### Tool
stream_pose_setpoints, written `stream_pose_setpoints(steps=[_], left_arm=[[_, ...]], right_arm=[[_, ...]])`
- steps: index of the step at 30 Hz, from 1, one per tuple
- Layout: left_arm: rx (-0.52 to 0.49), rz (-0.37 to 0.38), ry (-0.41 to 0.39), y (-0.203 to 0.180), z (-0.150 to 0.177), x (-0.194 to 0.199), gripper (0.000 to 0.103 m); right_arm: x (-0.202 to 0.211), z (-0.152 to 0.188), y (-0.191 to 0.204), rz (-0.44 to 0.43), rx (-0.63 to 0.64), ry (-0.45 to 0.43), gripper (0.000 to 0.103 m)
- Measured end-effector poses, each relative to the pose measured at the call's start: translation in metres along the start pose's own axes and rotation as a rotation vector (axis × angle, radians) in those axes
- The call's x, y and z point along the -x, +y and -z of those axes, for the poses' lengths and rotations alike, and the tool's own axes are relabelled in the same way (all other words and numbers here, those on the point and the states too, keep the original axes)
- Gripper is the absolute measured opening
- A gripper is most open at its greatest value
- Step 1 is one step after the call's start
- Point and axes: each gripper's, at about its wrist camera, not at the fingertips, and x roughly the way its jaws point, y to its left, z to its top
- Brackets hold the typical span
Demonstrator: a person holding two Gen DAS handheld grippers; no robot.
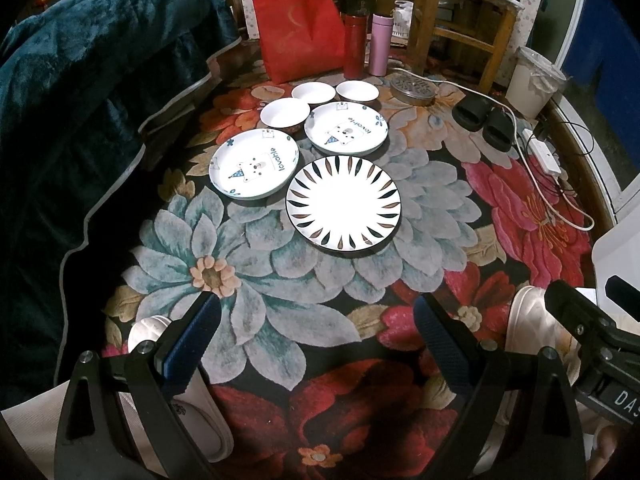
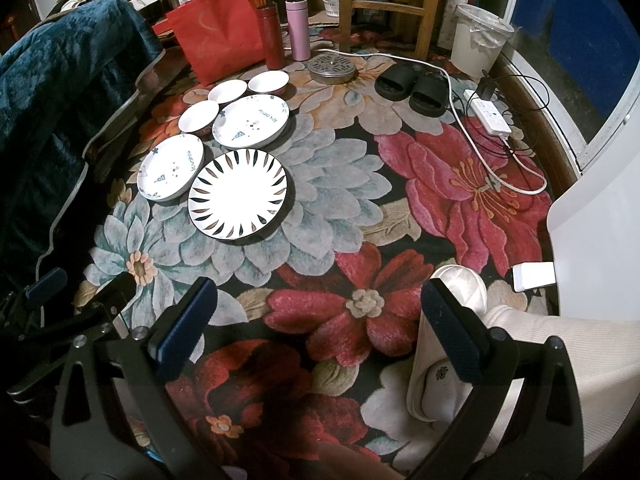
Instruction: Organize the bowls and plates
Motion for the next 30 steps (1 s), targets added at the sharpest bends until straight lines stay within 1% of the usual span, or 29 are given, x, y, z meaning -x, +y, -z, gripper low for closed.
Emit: stream_pose_setpoints(steps=[30], left_arm=[[-0.001,-0.001,0.001,-0.0002,0.0,0.0,0.098]], right_arm=[[-0.0035,0.001,0.0022,-0.001,0.0,0.005,0.102]])
